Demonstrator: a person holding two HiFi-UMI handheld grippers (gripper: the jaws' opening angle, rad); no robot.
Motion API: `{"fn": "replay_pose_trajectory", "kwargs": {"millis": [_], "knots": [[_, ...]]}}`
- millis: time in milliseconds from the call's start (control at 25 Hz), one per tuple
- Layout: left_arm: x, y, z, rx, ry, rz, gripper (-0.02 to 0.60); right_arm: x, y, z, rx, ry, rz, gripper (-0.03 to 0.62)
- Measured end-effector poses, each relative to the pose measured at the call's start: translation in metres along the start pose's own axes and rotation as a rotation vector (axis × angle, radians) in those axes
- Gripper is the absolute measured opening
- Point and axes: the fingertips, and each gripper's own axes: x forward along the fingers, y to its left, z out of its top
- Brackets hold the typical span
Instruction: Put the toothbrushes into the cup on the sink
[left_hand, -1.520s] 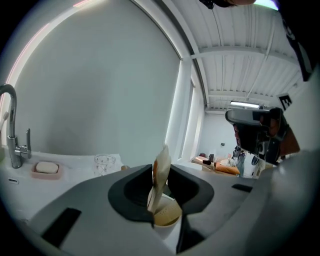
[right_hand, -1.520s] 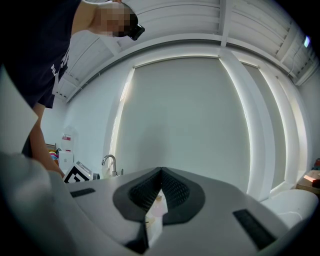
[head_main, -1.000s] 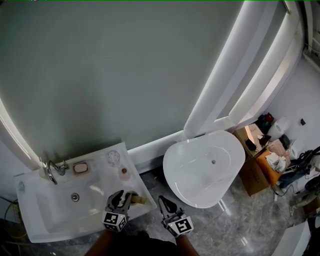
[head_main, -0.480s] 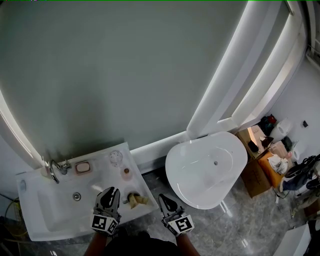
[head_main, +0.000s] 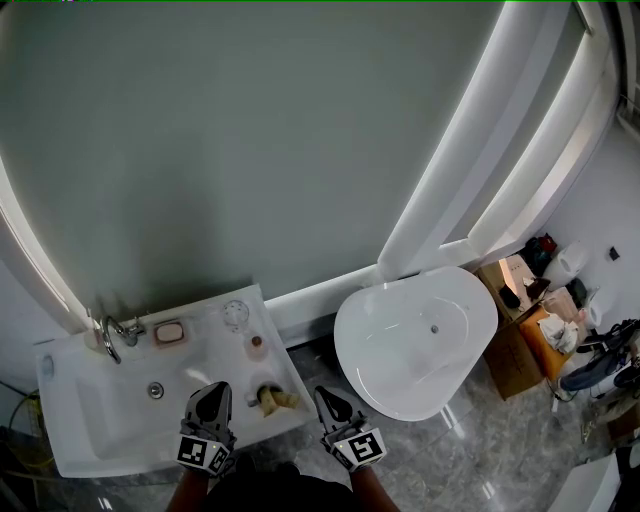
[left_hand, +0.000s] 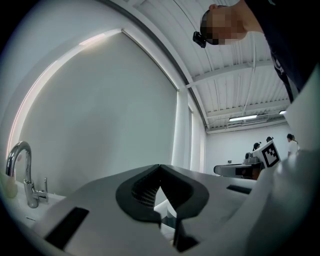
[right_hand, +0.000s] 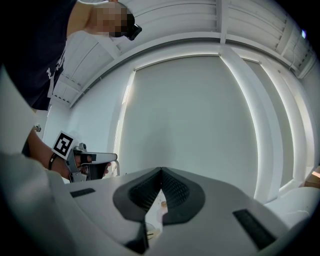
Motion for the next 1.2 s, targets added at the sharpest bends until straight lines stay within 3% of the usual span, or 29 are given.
{"fn": "replay_pose_trajectory", "kwargs": {"millis": [200, 1200], "knots": [[0.002, -0.009, 0.006, 0.031, -0.002, -0.032, 0.026, 0.000, -0.001, 0.001, -0.002, 0.001, 0.000, 0.028], [0.004, -0.014, 0.002, 0.012, 0.014, -0.036, 0.026, 0.003, 0.007, -0.001, -0.042, 0.004, 0.039, 0.028]]}}
